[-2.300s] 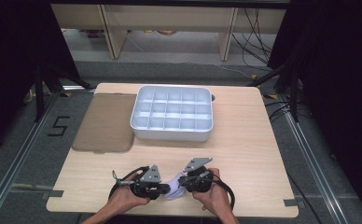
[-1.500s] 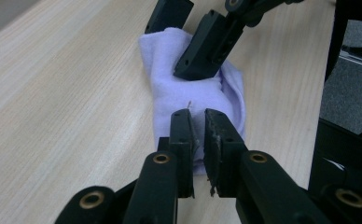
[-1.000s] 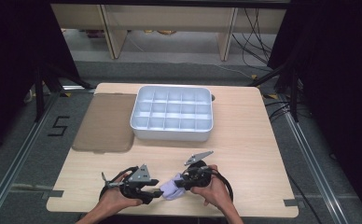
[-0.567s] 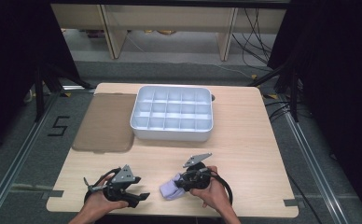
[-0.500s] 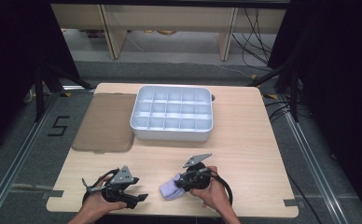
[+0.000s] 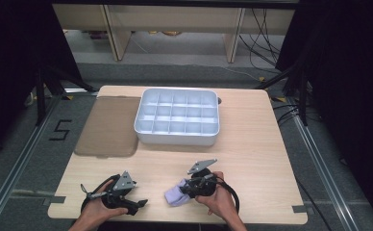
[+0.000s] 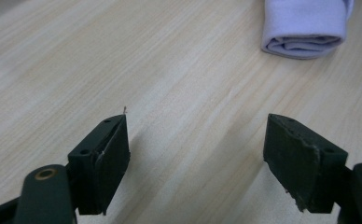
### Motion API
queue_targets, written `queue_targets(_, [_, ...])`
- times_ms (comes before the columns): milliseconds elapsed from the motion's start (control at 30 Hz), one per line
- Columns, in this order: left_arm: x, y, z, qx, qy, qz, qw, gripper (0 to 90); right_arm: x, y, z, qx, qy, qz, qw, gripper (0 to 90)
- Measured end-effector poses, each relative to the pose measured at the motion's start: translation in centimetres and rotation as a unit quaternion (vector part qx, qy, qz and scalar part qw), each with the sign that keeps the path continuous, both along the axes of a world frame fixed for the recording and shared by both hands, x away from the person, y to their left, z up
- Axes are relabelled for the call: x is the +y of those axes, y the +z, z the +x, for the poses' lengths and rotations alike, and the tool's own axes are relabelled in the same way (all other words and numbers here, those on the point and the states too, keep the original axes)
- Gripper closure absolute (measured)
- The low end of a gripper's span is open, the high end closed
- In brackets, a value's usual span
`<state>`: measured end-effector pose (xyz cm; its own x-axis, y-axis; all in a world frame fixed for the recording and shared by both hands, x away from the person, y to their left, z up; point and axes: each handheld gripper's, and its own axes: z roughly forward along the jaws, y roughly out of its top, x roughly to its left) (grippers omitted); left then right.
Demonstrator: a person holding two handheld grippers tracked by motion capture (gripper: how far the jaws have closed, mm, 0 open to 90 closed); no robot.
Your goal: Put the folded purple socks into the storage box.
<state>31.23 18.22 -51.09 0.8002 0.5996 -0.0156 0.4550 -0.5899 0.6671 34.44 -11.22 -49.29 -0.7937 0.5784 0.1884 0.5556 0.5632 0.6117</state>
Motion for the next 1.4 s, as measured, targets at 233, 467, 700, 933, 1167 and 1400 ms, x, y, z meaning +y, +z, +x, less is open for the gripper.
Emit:
queue_targets(233, [-0.2, 0.1, -0.3, -0.001, -0.008, -0.003, 1.0000, 21.5, 0.2, 0.4, -0.2, -0.009, 0.006, 0.003, 0.9999, 71.3])
queue_targets(467, [-0.2, 0.0, -0.5, 0.001, -0.010, -0.008, 0.9999, 21.2, -0.1, 1.7, -0.6, -0.015, -0.001, -0.003, 0.9999, 71.6])
queue_targets(700, [-0.2, 0.0, -0.6, 0.006, -0.003, -0.012, 0.9999, 21.3, -0.2, 2.9, -1.2, -0.031, 0.002, -0.009, 0.9995, 71.9])
queue_targets(933, [-0.4, -0.1, -0.7, 0.009, -0.009, -0.006, 0.9999, 21.8, -0.6, 3.8, -1.2, -0.041, -0.006, -0.015, 0.9990, 71.9])
queue_targets(1167, [-0.3, 0.0, -0.6, 0.012, -0.004, -0.016, 0.9998, 20.6, -1.1, 4.9, -0.5, -0.062, -0.003, -0.003, 0.9981, 71.9])
queue_targets(1400, [-0.2, 0.0, -0.5, 0.016, 0.001, -0.018, 0.9997, 20.3, -1.8, 5.6, 0.5, -0.076, -0.007, -0.006, 0.9971, 71.9])
